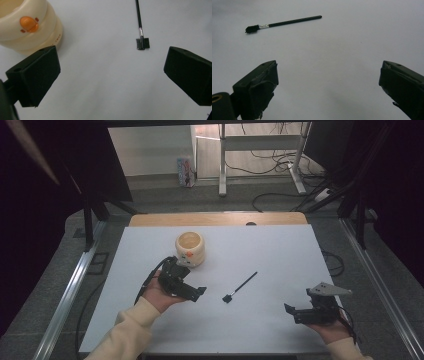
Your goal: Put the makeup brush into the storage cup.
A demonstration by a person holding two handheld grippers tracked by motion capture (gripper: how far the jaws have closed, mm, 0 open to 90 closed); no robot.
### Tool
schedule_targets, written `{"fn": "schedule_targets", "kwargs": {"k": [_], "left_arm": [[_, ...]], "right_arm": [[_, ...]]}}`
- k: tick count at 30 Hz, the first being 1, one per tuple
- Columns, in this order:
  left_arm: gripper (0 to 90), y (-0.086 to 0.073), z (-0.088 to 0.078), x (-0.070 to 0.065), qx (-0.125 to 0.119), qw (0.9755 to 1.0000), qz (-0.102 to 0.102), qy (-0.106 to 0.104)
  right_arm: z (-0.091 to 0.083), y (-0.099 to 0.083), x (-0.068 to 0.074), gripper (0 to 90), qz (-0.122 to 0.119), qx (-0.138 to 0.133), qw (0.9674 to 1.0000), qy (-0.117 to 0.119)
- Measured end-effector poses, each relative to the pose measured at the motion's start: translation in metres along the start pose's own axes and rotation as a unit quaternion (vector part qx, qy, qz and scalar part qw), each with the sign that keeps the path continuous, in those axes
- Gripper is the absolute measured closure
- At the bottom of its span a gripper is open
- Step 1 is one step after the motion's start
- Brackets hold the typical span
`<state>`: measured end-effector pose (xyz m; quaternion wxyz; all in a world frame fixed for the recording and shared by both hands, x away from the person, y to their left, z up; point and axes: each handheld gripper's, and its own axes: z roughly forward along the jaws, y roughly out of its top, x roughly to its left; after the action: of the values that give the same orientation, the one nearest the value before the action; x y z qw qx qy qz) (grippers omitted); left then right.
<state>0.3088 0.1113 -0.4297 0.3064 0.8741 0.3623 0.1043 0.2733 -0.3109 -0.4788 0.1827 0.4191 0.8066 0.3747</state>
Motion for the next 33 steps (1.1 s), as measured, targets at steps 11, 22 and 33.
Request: {"fn": "schedule_targets", "kwargs": {"k": [11,22,33], "left_arm": [[1.8,0.025,0.011,-0.004,0.005,0.9997,0.012,-0.019],[2.0,0.047,0.023,-0.009,0.013,0.9991,0.023,-0.034],[2.1,0.059,0.041,-0.011,0.031,0.9984,0.027,-0.038]], "right_arm": [[0.000,0.000,-0.001,2.5,0.001,-0.001,1.0000,0.002],[-0.001,0.001,0.001,2.6,-0.001,-0.004,1.0000,0.002],[-0.006,0.004,0.005,2.8,-0.007,-0.016,0.9998,0.004]]}}
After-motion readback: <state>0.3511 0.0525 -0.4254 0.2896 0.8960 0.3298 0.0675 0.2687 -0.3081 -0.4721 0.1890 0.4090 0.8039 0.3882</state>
